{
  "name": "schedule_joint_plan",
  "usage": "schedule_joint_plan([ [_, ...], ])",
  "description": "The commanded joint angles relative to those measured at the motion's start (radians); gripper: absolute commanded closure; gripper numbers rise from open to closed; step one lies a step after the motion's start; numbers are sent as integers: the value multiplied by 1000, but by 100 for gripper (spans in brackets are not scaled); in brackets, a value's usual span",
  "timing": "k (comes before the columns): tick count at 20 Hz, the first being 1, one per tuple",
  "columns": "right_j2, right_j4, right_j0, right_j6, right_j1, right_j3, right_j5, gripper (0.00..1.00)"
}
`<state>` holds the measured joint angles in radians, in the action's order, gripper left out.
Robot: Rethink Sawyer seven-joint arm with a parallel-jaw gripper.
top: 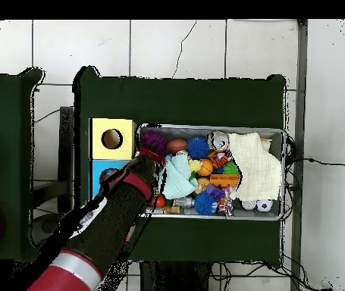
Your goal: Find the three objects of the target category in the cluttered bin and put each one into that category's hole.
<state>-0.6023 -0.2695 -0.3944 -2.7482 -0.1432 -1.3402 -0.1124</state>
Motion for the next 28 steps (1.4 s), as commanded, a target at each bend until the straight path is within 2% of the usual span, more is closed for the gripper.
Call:
schedule_joint_plan([
  [1, 489, -135, 141, 366, -73, 64, -177, 0],
  [5, 539, -169, 173, 411, -124, 49, -265, 0],
  [10, 584, -206, 202, 453, -174, 23, -311, 0],
  [17, 743, -233, 324, 551, -274, -139, -342, 0],
  [21, 757, -265, 330, 519, -291, -180, -317, 0],
  [28, 763, -305, 330, 466, -309, -191, -310, 0],
])
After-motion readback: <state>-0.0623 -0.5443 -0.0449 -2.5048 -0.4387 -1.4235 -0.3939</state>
